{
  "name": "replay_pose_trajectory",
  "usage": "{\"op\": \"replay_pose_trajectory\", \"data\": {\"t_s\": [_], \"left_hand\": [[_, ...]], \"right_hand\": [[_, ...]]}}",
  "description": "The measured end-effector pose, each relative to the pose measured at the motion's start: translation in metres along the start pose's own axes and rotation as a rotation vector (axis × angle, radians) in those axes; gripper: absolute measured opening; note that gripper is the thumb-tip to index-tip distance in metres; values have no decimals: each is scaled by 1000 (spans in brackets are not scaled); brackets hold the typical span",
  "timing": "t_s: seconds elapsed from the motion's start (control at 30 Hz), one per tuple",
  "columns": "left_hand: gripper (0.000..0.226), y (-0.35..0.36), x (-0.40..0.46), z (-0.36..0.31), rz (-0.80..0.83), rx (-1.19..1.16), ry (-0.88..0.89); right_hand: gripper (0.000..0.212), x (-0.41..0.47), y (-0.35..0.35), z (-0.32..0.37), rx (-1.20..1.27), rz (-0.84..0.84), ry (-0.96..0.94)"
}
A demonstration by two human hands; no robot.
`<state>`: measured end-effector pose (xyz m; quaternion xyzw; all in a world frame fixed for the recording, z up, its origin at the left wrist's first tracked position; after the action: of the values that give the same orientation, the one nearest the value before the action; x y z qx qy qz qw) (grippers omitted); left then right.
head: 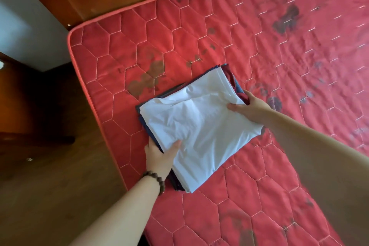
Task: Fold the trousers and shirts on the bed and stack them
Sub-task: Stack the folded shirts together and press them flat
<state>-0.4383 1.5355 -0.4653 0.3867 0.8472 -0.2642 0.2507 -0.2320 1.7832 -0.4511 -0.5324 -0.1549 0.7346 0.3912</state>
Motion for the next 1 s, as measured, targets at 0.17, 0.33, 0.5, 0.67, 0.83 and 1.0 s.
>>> {"op": "replay_pose_trajectory", "data": {"t_s": [0.17, 0.33, 0.5, 0.67, 0.83, 1.0], "left_hand": [[54, -25, 33, -26, 136, 97, 83], [53, -43, 72, -65, 302, 312, 152], [86, -45, 62, -77, 68, 633, 342], [55, -6, 42, -85, -100, 1009, 1199], [72, 26, 75, -76, 13, 1346, 1031], [73, 32, 93, -53, -11, 1371, 991]], "right_hand": [[86, -51, 32, -16, 149, -126, 160], [76, -102, 86, -29, 387, -279, 323], [97, -111, 70, -9, 233, -446, 252], [62, -107, 97, 62, -392, -749, -589], [65, -71, 121, 53, -618, -412, -457], [68, -64, 115, 22, -543, -532, -252]]}}
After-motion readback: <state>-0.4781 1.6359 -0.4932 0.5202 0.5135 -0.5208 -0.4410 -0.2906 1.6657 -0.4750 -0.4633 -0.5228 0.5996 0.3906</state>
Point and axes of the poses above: each hand's wrist, its own x-axis towards the middle knuckle, its own y-axis out of the palm, z = x × y, the point moved 1 cm from there along x, towards the middle knuckle, and after that the axes turned 1 degree about -z, right-handed, at the moved point
